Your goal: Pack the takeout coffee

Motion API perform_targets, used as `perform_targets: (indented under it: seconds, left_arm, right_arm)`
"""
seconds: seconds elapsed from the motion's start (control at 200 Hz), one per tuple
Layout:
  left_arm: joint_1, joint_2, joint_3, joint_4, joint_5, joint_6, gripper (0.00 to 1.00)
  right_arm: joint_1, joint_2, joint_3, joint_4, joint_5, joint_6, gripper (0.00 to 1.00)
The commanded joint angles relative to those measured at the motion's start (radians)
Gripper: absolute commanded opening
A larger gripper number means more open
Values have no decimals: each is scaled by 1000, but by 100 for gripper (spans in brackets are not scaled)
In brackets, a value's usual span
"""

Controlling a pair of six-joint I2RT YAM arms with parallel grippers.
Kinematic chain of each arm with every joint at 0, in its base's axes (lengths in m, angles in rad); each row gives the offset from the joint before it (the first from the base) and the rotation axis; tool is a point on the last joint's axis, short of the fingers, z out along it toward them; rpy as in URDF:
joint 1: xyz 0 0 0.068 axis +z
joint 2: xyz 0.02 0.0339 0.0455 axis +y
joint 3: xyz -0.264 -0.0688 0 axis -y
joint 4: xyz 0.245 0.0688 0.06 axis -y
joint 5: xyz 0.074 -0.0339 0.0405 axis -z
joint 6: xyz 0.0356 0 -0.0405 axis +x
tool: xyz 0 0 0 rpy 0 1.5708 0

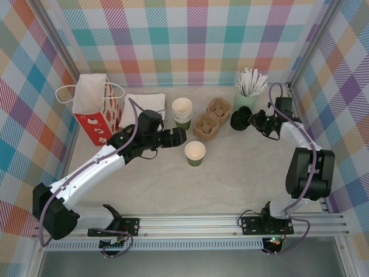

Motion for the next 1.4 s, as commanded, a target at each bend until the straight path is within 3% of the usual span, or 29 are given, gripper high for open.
perform_targets:
  seconds: [0.0,0.41,0.825,1.12,1.395]
  left_arm:
    - [-15,73,52,147,153,-54,83]
    - [-118,361,272,238,189,-79,85]
    - [-137,497,366,265,179,-123,78]
    - [-138,520,371,276,175,-152,57]
    - [-138,492,358,237,132,-130,27]
  right_arm:
    - [-1,-77,-72,29,-84,39,14]
    - [105,-254,-154,-40,-145,76,15]
    - [240,-332,-164,-74,-95,107,15]
    - [281,-351,-168,-68,-85,130,16]
    - [286,-369,-157,-74,-86,118,19]
